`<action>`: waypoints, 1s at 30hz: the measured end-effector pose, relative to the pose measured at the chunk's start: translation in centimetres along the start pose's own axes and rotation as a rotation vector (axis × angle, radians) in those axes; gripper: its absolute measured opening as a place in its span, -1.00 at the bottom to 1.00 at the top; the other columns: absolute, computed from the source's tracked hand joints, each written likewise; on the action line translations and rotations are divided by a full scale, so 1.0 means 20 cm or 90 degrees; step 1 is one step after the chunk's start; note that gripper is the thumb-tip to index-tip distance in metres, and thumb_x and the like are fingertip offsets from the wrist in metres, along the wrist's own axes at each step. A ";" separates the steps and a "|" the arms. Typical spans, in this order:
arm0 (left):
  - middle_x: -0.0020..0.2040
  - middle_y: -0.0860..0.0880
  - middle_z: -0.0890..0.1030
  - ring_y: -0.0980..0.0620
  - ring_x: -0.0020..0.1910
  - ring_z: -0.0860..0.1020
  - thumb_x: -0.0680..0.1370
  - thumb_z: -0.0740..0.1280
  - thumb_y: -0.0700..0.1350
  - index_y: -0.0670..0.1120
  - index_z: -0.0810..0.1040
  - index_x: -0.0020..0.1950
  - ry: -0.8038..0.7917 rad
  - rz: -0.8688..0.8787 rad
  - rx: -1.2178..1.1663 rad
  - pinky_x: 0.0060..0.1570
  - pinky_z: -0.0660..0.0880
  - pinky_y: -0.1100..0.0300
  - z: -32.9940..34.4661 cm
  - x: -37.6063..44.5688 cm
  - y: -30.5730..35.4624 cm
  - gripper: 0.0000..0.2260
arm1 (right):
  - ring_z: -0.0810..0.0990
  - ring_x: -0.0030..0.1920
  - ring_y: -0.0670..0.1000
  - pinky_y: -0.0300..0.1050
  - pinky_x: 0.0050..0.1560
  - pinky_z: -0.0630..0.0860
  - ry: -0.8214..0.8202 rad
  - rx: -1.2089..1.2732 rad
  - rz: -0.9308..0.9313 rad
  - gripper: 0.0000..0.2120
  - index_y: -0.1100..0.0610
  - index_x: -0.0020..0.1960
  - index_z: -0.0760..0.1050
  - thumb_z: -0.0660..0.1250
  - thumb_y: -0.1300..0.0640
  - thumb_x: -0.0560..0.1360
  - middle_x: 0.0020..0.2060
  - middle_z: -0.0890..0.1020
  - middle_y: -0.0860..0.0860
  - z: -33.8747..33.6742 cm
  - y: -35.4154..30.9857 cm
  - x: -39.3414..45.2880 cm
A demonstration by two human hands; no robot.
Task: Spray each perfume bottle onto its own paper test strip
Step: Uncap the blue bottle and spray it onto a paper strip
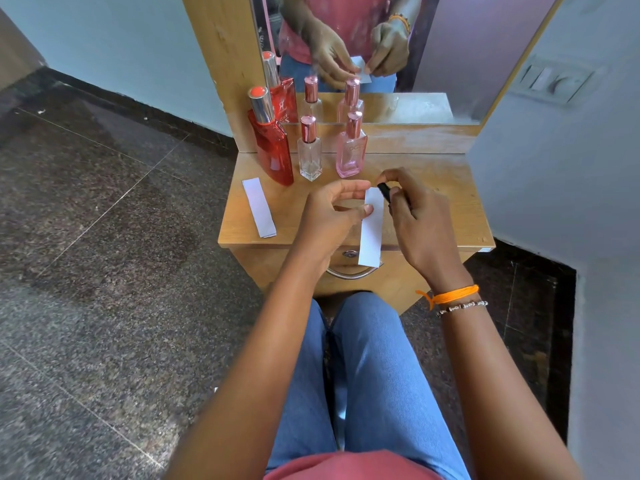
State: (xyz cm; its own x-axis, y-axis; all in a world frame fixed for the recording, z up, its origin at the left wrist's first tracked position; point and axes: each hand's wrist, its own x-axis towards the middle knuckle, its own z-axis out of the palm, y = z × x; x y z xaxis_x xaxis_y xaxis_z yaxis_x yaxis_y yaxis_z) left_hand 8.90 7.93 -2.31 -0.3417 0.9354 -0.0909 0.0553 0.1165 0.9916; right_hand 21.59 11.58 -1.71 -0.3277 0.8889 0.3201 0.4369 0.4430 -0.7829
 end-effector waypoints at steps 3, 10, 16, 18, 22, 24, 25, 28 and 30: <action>-0.06 0.13 0.60 0.26 -0.02 0.53 0.44 0.41 -0.27 0.00 0.58 0.08 0.002 -0.001 0.005 0.04 0.49 0.21 0.01 0.00 0.00 -0.73 | 0.33 -0.48 -0.08 -0.09 -0.37 0.20 -0.001 -0.016 0.000 -0.74 0.10 0.05 0.49 0.09 0.31 0.52 -0.48 0.40 -0.11 0.00 0.00 0.00; -0.06 0.16 0.60 0.26 0.00 0.53 0.44 0.40 -0.28 -0.02 0.59 0.10 0.000 -0.004 0.011 0.12 0.51 0.13 0.02 0.00 -0.01 -0.72 | 0.32 -0.48 -0.08 -0.09 -0.39 0.19 -0.001 -0.033 0.005 -0.75 0.14 0.06 0.48 0.08 0.33 0.52 -0.48 0.40 -0.09 0.01 0.01 -0.01; -0.04 0.13 0.61 0.20 0.04 0.53 0.44 0.40 -0.28 -0.01 0.58 0.10 0.000 -0.016 0.014 0.15 0.51 0.08 0.02 0.00 0.00 -0.72 | 0.36 -0.46 -0.08 -0.08 -0.38 0.18 -0.009 -0.040 0.009 -0.76 0.16 0.07 0.48 0.07 0.32 0.54 -0.39 0.49 0.05 0.01 0.00 -0.01; -0.02 0.10 0.61 0.18 0.05 0.54 0.44 0.40 -0.28 -0.01 0.58 0.10 0.001 -0.020 0.014 0.16 0.51 0.07 0.02 0.00 0.00 -0.72 | 0.34 -0.47 -0.08 -0.08 -0.39 0.19 -0.010 -0.039 0.013 -0.76 0.16 0.06 0.48 0.07 0.32 0.55 -0.40 0.49 0.05 0.01 0.00 -0.01; 0.01 0.06 0.62 0.15 0.07 0.54 0.45 0.40 -0.28 -0.02 0.58 0.10 -0.004 -0.027 0.007 0.16 0.51 0.07 0.03 0.00 0.00 -0.72 | 0.34 -0.49 -0.09 -0.13 -0.42 0.17 -0.013 -0.035 0.013 -0.75 0.16 0.05 0.48 0.06 0.33 0.54 -0.44 0.45 -0.01 0.01 0.01 -0.01; -0.01 0.10 0.61 0.17 0.06 0.54 0.45 0.39 -0.28 -0.02 0.58 0.10 -0.010 -0.026 0.000 0.14 0.50 0.12 0.03 -0.01 -0.01 -0.72 | 0.35 -0.49 -0.09 -0.18 -0.42 0.17 0.007 -0.009 0.017 -0.73 0.16 0.07 0.48 0.06 0.34 0.53 -0.47 0.41 -0.11 0.01 0.02 -0.01; -0.02 0.11 0.61 0.19 0.04 0.54 0.45 0.40 -0.28 -0.02 0.58 0.10 -0.011 -0.024 0.000 0.12 0.50 0.15 0.03 -0.01 -0.01 -0.73 | 0.35 -0.48 -0.09 -0.20 -0.43 0.18 0.024 0.006 0.018 -0.73 0.16 0.09 0.47 0.06 0.34 0.54 -0.48 0.39 -0.12 0.01 0.02 -0.01; -0.02 0.11 0.61 0.23 -0.01 0.54 0.45 0.40 -0.26 -0.02 0.58 0.10 -0.006 -0.019 0.010 0.06 0.50 0.22 0.03 0.00 -0.02 -0.73 | 0.39 -0.43 -0.01 -0.09 -0.37 0.29 0.078 0.022 0.019 -0.76 0.12 0.18 0.44 0.07 0.25 0.59 -0.44 0.44 -0.01 -0.01 0.03 -0.02; -0.03 0.09 0.61 0.27 -0.07 0.54 0.44 0.41 -0.25 -0.04 0.59 0.11 0.010 -0.009 0.034 -0.01 0.49 0.32 0.04 0.02 -0.03 -0.74 | 0.43 -0.38 -0.04 -0.13 -0.32 0.34 0.112 0.018 0.038 -0.76 0.11 0.25 0.39 0.11 0.17 0.60 -0.40 0.47 0.00 -0.02 0.06 -0.03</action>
State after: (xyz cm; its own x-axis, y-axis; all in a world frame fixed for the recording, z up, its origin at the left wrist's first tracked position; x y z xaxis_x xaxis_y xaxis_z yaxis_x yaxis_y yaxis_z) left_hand 9.41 8.49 -3.01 -0.3573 0.9282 -0.1037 0.0999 0.1484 0.9839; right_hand 22.64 11.56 -2.71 -0.1492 0.9211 0.3596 0.4266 0.3880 -0.8170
